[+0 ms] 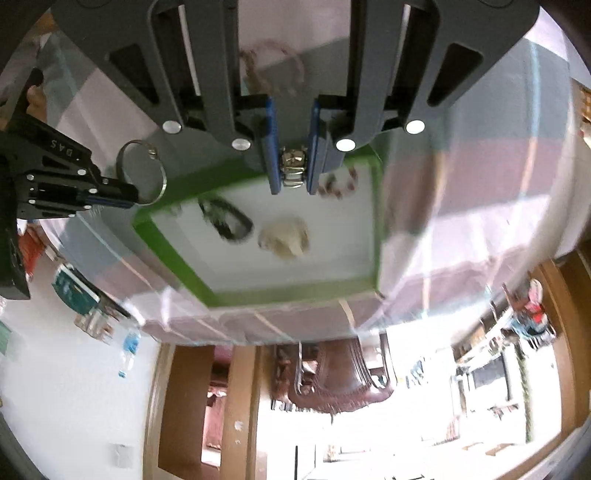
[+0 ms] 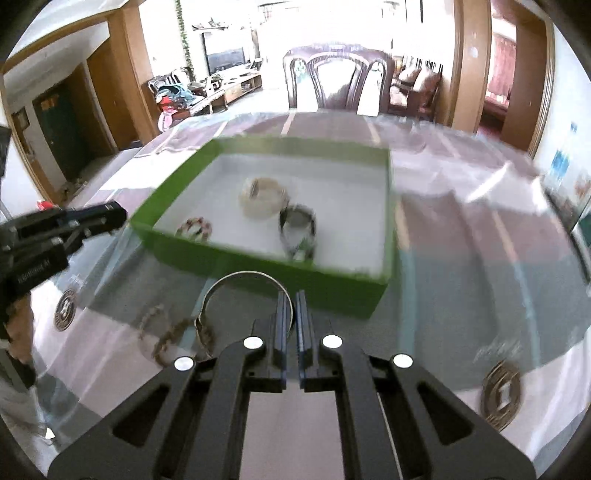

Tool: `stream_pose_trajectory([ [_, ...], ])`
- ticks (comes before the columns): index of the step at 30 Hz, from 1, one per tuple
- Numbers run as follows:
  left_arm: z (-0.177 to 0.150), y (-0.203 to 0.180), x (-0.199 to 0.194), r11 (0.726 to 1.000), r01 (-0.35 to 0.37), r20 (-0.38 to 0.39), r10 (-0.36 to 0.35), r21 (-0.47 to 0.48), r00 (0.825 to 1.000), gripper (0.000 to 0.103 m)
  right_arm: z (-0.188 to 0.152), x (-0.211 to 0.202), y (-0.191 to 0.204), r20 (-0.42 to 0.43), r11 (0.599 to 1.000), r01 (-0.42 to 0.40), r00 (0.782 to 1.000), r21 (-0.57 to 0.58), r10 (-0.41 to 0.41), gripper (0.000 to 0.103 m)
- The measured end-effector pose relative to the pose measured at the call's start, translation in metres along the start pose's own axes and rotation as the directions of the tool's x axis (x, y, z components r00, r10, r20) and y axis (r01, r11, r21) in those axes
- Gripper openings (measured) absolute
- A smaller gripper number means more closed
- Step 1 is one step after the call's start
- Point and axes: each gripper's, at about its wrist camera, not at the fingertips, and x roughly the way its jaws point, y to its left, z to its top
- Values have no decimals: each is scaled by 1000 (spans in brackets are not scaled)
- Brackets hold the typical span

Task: Organize jewelry
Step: 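Carry the charm and bangle into the green box and open both tools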

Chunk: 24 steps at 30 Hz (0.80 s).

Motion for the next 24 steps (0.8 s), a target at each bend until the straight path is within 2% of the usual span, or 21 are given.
stream_pose_trajectory([
  [3, 21, 5, 5, 999, -35, 32, 36, -6, 999, 14, 27, -2, -4, 73, 999, 33, 997, 5, -33, 5],
  [5, 29, 11, 18, 999, -34, 24, 34, -31, 999, 14, 39, 8, -10, 87, 999, 37, 995, 27, -40, 5],
  [10, 29, 19, 69, 996, -41, -73, 35, -74, 997, 14, 52, 52, -21, 14, 995, 49, 999, 91, -50, 5],
  [13, 25, 18, 85, 997, -43, -99, 36, -69, 994, 15, 51, 72, -24, -16, 992, 69, 998, 107, -68, 6],
  [14, 24, 19, 89, 996, -44, -105, 36, -74, 994, 19, 51, 74, -26, -17, 991, 68, 998, 113, -66, 6],
  [15, 23, 20, 91, 995, -40, -109, 31, -89, 994, 25, 50, 75, -27, -15, 991, 58, 998, 123, -56, 8],
  [16, 22, 21, 91, 995, -34, -110, 23, -95, 994, 38, 49, 72, -29, -10, 990, 49, 999, 131, -48, 12],
  [17, 21, 22, 87, 995, -20, -105, 9, -100, 994, 47, 48, 68, -29, -3, 990, 41, 999, 136, -41, 17],
  [18, 19, 22, 85, 995, -15, -98, 5, -101, 995, 48, 47, 59, -29, 7, 990, 25, 1000, 137, -26, 30],
  [19, 17, 22, 78, 995, -15, -94, 6, -94, 996, 48, 46, 51, -29, 18, 991, 14, 1000, 135, -16, 39],
  [21, 11, 19, 67, 997, -12, -96, 4, -74, 995, 48, 39, 30, -23, 49, 992, -2, 999, 124, -4, 40],
  [24, -6, 13, 46, 1000, -19, -114, 17, -16, 993, 48, 22, 9, -1, 41, 998, -52, 998, 27, 51, 40],
])
